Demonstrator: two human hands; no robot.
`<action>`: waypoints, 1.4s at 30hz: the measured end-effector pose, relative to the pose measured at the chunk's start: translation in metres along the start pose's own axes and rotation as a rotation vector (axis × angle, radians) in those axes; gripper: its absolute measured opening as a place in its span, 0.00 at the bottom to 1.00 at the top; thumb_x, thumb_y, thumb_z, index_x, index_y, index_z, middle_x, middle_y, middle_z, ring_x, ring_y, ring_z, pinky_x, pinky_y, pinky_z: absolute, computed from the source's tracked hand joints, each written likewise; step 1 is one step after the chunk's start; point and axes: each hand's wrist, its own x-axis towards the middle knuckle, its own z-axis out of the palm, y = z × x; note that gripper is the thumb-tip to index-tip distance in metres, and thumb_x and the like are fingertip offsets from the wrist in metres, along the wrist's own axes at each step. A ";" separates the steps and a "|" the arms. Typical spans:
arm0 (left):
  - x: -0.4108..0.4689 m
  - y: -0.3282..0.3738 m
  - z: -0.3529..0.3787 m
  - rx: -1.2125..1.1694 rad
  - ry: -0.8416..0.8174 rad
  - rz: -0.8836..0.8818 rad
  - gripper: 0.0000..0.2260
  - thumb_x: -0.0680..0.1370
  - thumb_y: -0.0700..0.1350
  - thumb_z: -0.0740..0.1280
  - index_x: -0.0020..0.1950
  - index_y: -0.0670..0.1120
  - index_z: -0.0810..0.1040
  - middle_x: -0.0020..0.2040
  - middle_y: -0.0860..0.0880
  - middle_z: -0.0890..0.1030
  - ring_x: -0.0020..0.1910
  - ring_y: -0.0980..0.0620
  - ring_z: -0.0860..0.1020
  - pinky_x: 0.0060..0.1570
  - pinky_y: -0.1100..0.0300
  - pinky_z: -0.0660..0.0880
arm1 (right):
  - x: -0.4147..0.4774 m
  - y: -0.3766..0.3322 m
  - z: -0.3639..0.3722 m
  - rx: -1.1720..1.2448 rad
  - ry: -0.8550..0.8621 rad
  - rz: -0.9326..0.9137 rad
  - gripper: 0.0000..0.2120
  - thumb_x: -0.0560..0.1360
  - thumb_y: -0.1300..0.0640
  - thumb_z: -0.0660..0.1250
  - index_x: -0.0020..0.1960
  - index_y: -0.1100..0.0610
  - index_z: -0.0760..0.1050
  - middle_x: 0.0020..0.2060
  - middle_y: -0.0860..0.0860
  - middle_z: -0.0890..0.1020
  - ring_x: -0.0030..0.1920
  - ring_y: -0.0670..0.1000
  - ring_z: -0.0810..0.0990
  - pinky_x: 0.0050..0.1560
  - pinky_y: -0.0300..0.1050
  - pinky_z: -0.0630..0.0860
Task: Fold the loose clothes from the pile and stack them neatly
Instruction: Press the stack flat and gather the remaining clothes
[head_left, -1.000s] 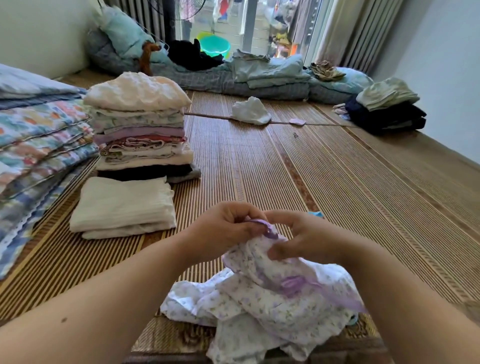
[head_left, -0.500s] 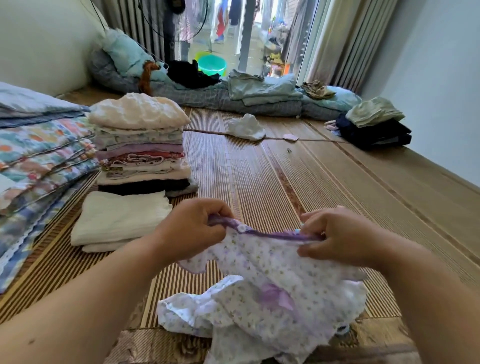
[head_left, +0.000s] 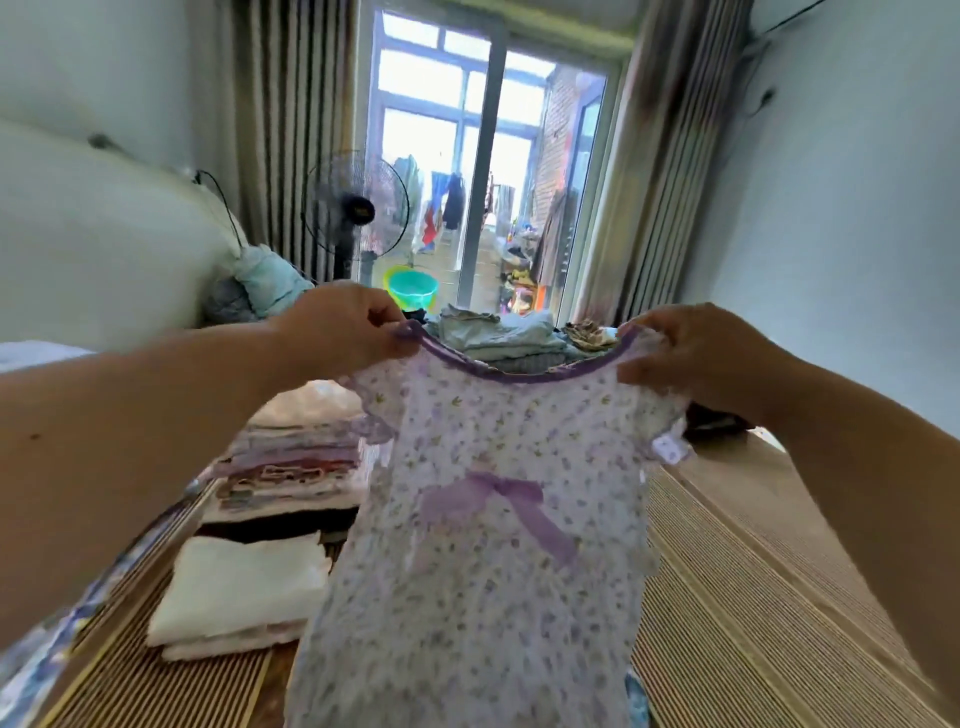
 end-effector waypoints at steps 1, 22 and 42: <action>0.003 0.003 -0.009 -0.093 0.007 -0.041 0.14 0.71 0.60 0.71 0.35 0.51 0.77 0.27 0.56 0.74 0.27 0.59 0.71 0.26 0.65 0.65 | 0.002 -0.007 -0.006 0.043 0.011 0.024 0.05 0.69 0.62 0.75 0.39 0.55 0.79 0.28 0.45 0.80 0.27 0.40 0.79 0.27 0.27 0.70; -0.018 0.116 -0.012 -0.657 -0.463 -0.516 0.14 0.77 0.44 0.63 0.31 0.49 0.69 0.23 0.54 0.71 0.21 0.58 0.68 0.22 0.71 0.63 | -0.009 -0.088 0.047 0.763 -0.095 0.365 0.05 0.74 0.58 0.72 0.39 0.55 0.81 0.31 0.53 0.79 0.31 0.49 0.74 0.37 0.42 0.71; -0.028 0.086 -0.018 -0.346 -0.472 -0.110 0.06 0.72 0.43 0.74 0.48 0.44 0.82 0.53 0.39 0.82 0.51 0.42 0.80 0.60 0.45 0.75 | -0.003 -0.089 -0.011 0.282 -0.212 0.056 0.08 0.71 0.68 0.67 0.45 0.58 0.82 0.37 0.52 0.86 0.39 0.50 0.84 0.36 0.38 0.79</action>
